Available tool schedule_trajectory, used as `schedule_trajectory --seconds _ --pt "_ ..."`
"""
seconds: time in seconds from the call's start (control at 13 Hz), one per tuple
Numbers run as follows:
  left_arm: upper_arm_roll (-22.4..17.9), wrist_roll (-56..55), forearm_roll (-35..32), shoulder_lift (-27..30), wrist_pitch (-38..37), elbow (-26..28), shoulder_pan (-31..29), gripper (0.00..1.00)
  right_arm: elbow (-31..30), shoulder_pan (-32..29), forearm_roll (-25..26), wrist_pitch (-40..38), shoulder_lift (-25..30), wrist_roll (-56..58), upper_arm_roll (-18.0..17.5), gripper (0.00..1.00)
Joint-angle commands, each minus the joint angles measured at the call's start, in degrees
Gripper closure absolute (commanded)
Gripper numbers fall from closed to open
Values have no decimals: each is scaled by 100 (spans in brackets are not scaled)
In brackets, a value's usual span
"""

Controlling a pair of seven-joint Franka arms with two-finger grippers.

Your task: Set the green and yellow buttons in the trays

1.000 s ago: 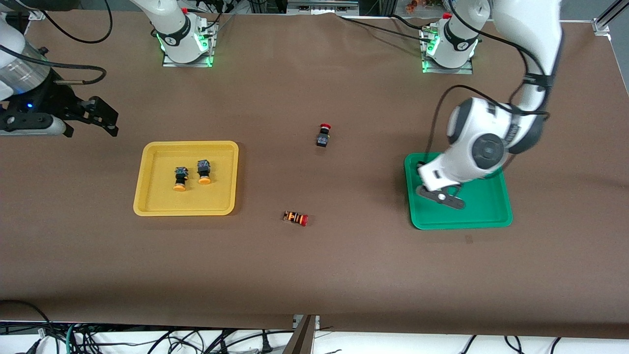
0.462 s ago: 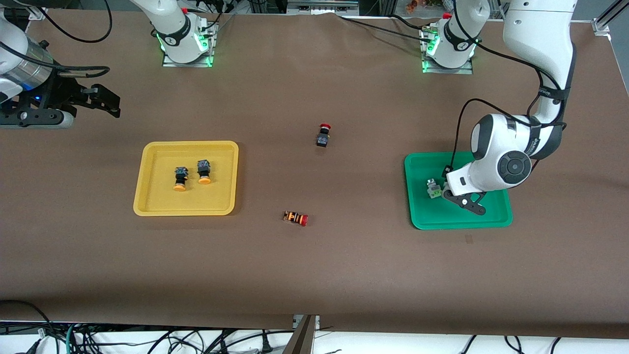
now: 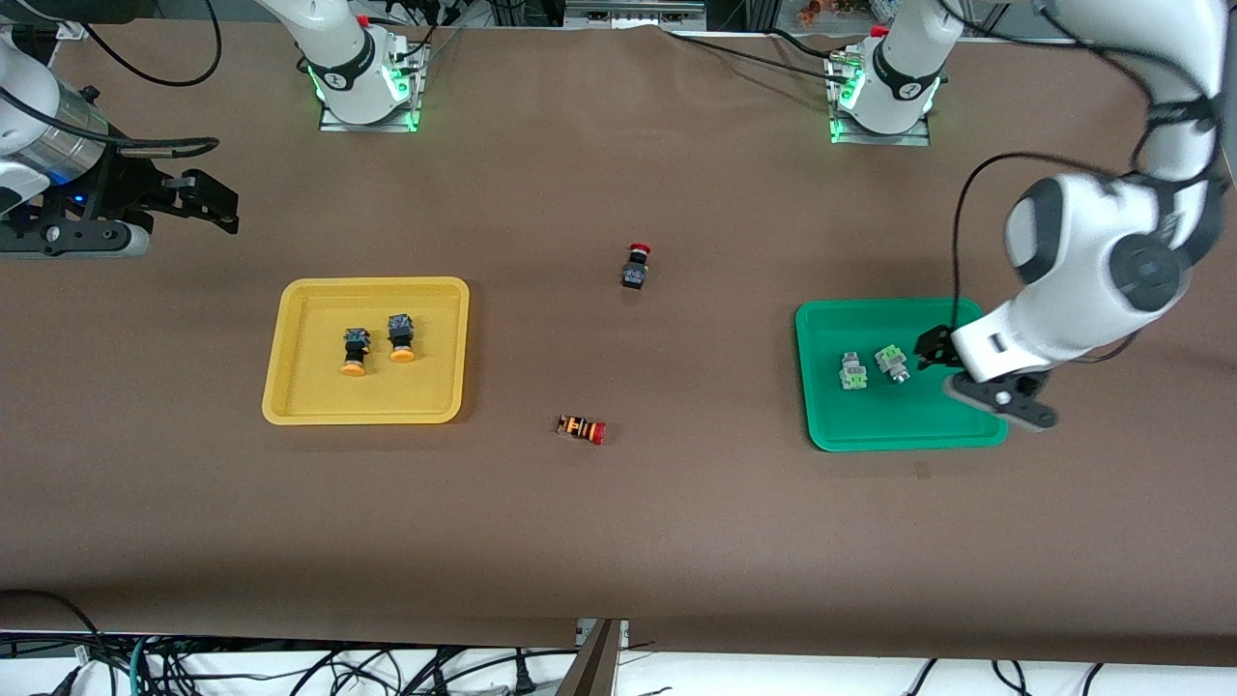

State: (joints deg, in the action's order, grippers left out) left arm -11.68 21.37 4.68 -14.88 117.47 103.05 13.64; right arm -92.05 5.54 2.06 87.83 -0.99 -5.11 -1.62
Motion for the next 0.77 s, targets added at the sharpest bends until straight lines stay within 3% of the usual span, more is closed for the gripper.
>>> schedule_trajectory --seconds 0.0,0.15,0.23,0.38,0.69 --pt "69 -491 51 467 -1316 -476 -272 0 310 -18 75 -152 -129 116 -14 0" --pt "357 -1019 -342 705 -2451 -1178 -535 0 337 -18 67 -178 -138 116 -14 0" --pt "725 -1090 -649 793 -2839 -1425 -755 0 337 -18 67 -178 -138 116 -14 0" --pt "1332 -1301 -696 1170 -3010 -1463 -1414 0 337 -18 58 -178 -138 116 -14 0" --pt "1230 -1285 -679 1207 -2879 -1428 -1408 0 337 -18 67 -178 -138 116 -14 0"
